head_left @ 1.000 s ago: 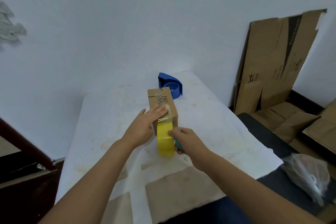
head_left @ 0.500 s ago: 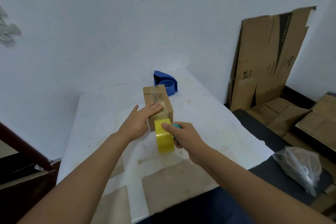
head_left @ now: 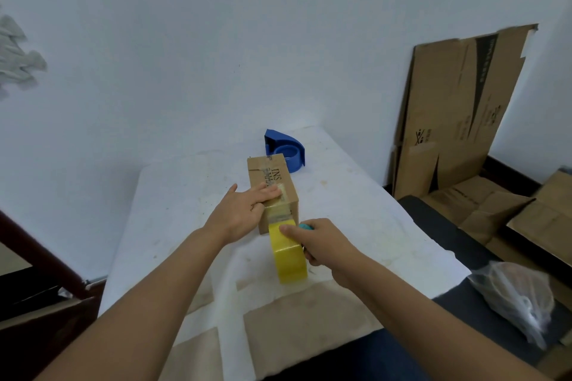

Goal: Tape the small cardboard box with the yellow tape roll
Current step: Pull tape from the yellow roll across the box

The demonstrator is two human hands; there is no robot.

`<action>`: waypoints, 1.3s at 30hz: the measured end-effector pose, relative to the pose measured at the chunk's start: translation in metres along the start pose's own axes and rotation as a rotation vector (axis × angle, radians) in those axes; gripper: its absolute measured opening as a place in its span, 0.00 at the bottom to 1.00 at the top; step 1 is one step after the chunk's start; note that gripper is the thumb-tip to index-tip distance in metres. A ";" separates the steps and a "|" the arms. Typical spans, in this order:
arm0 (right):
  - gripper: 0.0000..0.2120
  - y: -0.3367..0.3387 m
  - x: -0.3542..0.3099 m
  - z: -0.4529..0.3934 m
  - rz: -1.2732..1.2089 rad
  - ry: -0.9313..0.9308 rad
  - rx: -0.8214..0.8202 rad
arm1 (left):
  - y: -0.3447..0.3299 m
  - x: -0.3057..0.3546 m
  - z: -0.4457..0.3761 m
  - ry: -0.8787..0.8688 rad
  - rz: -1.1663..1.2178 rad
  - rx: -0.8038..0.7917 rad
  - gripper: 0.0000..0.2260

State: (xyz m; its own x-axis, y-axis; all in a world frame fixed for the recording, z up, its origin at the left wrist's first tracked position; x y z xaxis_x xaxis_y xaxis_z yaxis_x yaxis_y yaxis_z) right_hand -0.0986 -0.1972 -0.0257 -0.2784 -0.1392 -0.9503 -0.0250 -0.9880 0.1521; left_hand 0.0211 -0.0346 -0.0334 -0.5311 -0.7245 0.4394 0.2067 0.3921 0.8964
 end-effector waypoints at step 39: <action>0.25 0.028 -0.040 -0.032 0.568 0.023 0.021 | -0.021 -0.005 -0.002 -0.221 -0.394 0.192 0.29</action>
State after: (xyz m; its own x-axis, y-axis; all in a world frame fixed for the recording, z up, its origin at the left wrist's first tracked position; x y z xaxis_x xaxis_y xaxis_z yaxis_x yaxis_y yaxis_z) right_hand -0.0574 -0.2217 0.0074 -0.2326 -0.6501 -0.7233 0.1032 -0.7560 0.6464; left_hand 0.0206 -0.0403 -0.0547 -0.7048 -0.7089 0.0273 -0.1889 0.2247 0.9559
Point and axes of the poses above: each hand's wrist, its own z-axis away from the middle knuckle, its own y-axis out of the back of the hand, x = y × z, the point moved 1 cm from there along -z, towards the middle knuckle, and after that the axes turned 1 degree about y, right-handed, at the moved point
